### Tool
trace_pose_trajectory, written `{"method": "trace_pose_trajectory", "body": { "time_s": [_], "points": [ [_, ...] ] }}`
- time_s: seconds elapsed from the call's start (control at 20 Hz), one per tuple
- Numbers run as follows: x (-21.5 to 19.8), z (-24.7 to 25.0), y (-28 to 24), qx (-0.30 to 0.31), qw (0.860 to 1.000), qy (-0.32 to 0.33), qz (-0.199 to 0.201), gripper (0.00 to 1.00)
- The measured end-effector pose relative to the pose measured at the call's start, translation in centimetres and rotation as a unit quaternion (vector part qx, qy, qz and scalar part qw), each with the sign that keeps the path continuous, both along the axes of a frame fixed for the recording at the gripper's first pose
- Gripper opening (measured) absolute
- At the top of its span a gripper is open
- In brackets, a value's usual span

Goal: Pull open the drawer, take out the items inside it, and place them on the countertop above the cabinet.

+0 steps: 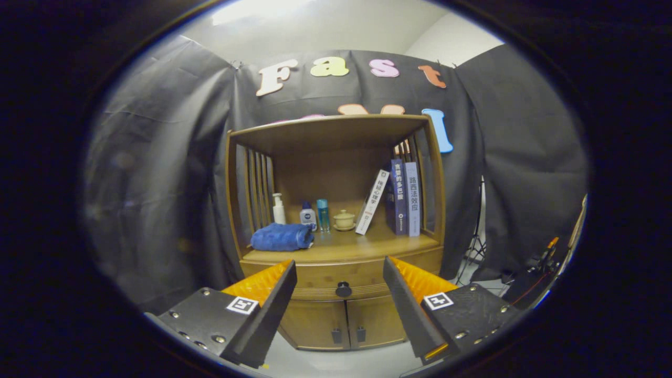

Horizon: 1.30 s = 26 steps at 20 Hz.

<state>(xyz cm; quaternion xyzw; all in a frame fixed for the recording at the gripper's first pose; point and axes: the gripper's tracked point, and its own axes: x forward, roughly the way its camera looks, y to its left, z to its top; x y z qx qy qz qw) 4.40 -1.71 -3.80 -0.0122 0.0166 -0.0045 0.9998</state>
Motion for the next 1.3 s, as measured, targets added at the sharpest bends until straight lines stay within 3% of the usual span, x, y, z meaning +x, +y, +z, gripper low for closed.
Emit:
{"method": "trace_pose_trajectory", "body": {
  "time_s": [0.35, 0.85, 1.05, 1.2, 1.3],
  "points": [
    [6.7, -3.7, 0.7, -0.03, 0.999, -0.001, 0.021, 0.99],
    [17.6, -16.1, -0.4, -0.022, 0.995, 0.098, 0.001, 0.99],
    [19.8, -19.7, -1.1, -0.027, 0.992, 0.126, -0.014, 0.99],
    [20.1, -20.1, -2.0, 0.006, 0.992, 0.126, -0.025, 0.45],
    [20.3, -20.3, -1.8, 0.036, 0.991, 0.126, -0.014, 0.45]
  ]
}}
